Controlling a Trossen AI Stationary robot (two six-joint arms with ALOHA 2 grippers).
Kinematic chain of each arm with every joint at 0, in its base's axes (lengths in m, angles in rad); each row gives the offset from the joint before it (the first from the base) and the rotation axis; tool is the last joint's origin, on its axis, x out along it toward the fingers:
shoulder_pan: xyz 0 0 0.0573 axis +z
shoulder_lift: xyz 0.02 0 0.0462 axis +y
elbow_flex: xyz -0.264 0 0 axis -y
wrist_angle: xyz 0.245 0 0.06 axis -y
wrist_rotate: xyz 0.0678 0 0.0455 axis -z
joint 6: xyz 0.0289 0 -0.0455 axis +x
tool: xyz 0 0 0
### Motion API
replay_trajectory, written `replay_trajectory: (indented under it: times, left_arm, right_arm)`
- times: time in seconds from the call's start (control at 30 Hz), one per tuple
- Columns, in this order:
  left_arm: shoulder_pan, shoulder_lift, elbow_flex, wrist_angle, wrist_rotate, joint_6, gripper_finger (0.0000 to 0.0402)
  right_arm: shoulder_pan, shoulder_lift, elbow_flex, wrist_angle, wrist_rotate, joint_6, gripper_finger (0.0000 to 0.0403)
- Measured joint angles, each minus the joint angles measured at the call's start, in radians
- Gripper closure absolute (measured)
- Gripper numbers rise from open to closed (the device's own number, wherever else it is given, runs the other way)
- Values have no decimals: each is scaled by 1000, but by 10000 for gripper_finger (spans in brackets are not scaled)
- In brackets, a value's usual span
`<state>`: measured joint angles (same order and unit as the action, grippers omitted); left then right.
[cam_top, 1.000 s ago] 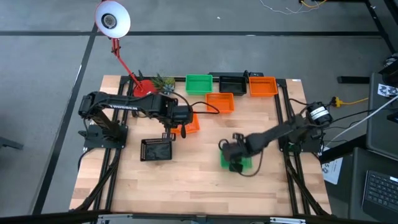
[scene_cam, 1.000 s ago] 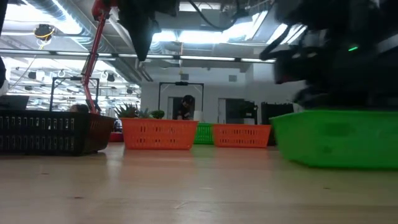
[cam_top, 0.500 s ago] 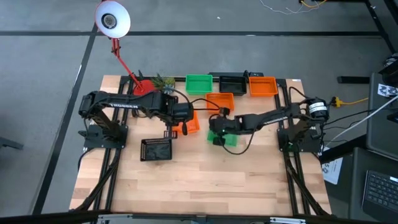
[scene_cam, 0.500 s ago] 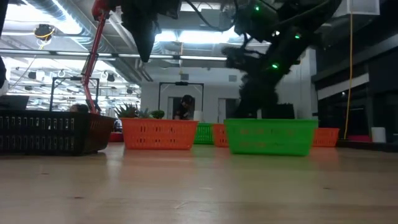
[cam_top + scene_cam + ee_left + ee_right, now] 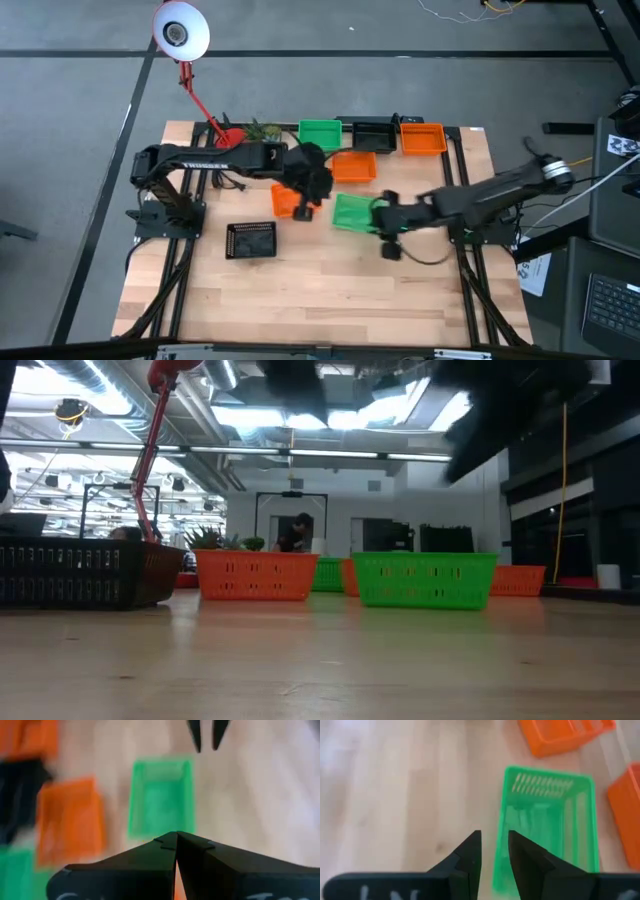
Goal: Stack baskets by color
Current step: Stack the bottom green bin on top of the top green bin
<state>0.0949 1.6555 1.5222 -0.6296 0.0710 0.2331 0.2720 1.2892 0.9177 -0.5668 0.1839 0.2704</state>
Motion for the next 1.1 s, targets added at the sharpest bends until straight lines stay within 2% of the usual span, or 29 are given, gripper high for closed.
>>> replay_trajectory:
  times: [0.07,0.23,0.43,0.63,0.83,1.1]
  left_arm:
    - [20,38,-24,147,70,-8,402]
    - [51,190,-16,336,102,-9,400]
    - [54,348,76,328,116,13,346]
    - [49,438,135,327,75,13,292]
    - [70,477,152,322,51,15,285]
    - [89,491,153,306,34,36,283]
  right_arm:
    - [64,-87,0,-57,18,91,307]
    - [222,-238,0,-94,158,252,307]
    - [352,-301,0,-122,214,298,307]
    - [444,-332,0,-178,282,303,307]
    - [513,-375,0,-315,408,412,307]
    - [560,-380,0,-360,432,509,307]
